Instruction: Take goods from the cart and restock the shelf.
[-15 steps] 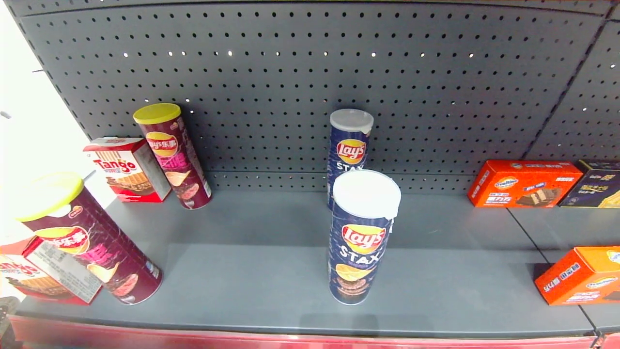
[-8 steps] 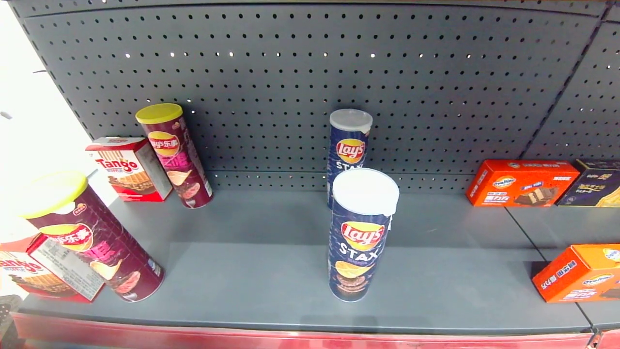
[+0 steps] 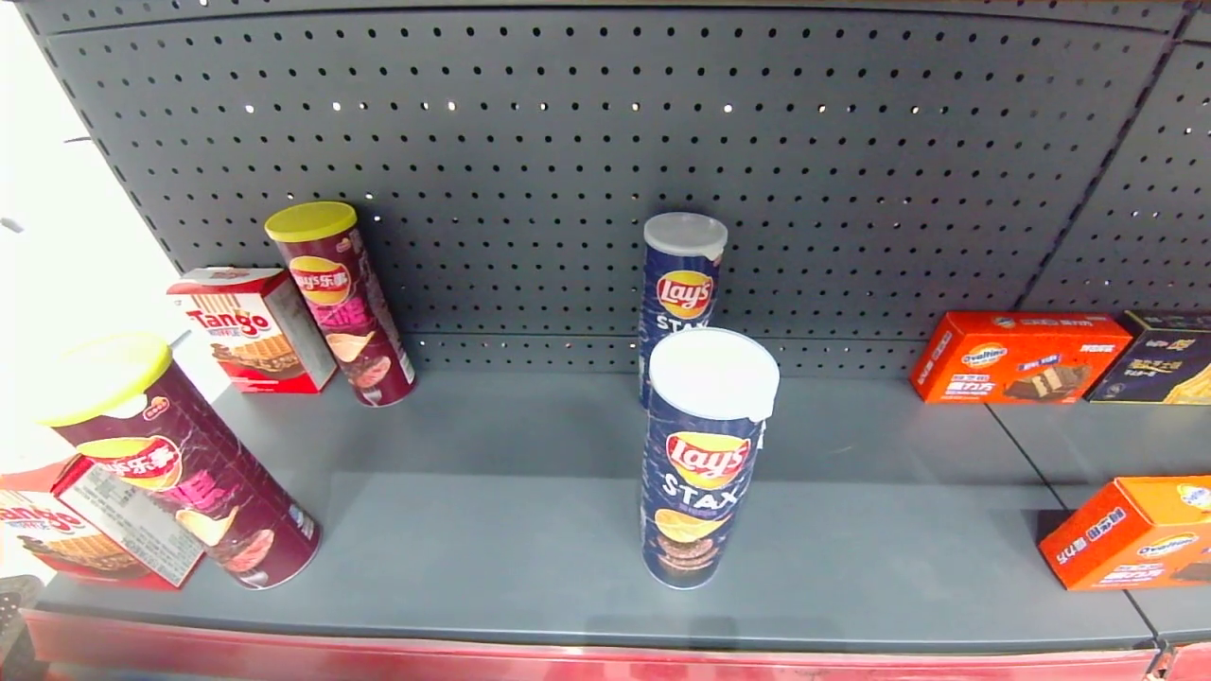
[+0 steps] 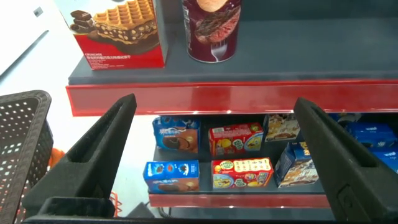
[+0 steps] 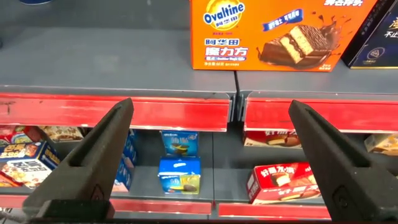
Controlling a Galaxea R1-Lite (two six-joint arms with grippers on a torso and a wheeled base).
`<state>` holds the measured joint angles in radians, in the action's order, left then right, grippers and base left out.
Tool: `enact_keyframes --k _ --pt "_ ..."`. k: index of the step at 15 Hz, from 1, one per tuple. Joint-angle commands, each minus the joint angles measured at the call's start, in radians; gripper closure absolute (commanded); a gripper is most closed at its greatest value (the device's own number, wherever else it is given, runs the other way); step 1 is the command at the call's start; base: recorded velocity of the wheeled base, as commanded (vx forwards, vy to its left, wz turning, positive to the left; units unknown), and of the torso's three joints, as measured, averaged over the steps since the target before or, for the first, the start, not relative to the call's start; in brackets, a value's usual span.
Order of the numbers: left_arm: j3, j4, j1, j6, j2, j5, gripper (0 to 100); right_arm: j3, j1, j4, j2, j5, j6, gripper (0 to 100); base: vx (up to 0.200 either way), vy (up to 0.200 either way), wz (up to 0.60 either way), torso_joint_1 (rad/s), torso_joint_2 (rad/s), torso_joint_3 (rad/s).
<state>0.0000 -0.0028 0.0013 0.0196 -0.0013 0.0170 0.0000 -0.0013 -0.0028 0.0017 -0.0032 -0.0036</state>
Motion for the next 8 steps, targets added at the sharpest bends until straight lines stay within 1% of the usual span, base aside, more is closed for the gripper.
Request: enact_keyframes --k 1,8 --pt "0.0 0.0 0.0 0.0 0.001 0.0 0 0.0 0.0 0.0 0.003 0.002 -0.001 0 0.0 0.0 -0.6 -0.007 0.0 0.002" --pt "0.0 0.0 0.0 0.0 0.001 0.0 0 0.0 0.0 0.0 0.001 0.0 0.001 0 0.0 0.0 0.0 0.0 0.0 0.0"
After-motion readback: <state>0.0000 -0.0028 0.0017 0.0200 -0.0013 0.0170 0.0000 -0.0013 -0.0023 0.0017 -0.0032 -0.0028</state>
